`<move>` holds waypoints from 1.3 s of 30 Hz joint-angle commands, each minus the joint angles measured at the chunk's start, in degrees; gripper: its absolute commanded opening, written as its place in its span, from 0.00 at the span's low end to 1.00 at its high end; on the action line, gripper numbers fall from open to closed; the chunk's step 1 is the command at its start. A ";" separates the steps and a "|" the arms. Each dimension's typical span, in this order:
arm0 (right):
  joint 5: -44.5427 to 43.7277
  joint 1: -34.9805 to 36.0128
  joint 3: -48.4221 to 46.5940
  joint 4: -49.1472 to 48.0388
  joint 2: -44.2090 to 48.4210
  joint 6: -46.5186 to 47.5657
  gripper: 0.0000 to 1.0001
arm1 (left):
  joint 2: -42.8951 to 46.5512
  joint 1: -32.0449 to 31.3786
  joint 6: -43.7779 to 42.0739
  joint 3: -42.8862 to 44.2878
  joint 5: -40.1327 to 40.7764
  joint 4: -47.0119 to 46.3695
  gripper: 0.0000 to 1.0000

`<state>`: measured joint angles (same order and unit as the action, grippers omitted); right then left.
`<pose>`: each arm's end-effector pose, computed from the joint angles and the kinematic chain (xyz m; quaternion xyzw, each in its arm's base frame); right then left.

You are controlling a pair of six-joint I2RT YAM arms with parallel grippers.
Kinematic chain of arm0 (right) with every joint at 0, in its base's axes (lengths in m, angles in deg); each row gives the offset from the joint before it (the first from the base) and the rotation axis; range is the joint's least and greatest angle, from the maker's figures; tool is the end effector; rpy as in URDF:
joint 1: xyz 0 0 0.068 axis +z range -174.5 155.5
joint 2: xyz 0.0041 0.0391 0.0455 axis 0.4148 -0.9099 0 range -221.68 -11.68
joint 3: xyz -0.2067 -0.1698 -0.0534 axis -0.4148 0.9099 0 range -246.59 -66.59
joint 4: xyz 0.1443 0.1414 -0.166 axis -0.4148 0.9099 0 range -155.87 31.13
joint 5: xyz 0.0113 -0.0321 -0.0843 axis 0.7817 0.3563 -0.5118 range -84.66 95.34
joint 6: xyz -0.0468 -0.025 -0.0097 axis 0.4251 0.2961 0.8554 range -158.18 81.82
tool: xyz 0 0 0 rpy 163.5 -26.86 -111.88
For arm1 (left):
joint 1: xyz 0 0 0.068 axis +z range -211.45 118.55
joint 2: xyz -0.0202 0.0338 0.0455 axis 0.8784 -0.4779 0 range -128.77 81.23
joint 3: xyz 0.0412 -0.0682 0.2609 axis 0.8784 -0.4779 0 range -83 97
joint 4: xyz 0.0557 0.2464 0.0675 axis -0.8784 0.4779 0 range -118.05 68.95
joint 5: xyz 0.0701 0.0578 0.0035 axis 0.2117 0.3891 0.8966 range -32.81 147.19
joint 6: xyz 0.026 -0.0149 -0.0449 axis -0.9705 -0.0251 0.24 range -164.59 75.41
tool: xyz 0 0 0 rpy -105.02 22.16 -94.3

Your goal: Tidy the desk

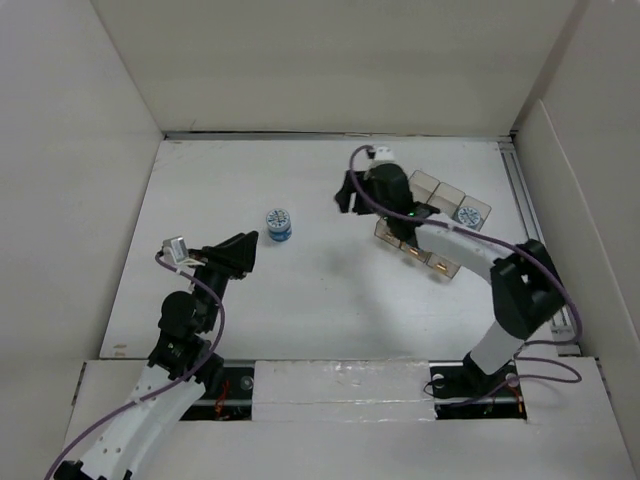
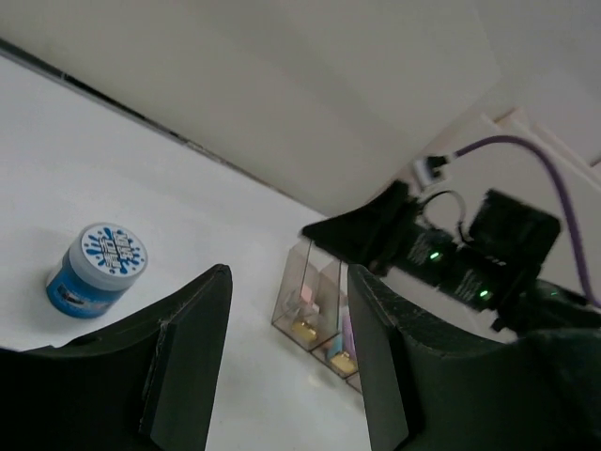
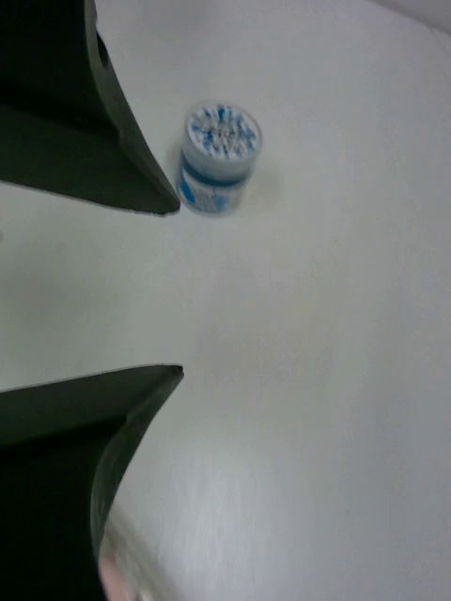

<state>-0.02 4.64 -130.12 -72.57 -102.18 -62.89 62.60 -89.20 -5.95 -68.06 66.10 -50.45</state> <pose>0.3252 0.1776 0.2819 -0.0049 0.8201 0.2244 0.5264 0.1103 -0.0518 0.2769 -0.1180 0.5725 -0.4056 0.7027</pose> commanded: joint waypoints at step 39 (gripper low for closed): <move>-1.40 13.93 -17.97 -13.42 -20.01 -2.45 0.38 | 6.77 -0.20 1.89 -0.97 5.33 1.92 0.47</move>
<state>-2.32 21.60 -150.80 -74.08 -132.34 -62.25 70.05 -89.20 -3.79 -69.15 71.98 -45.81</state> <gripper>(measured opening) 0.708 0.476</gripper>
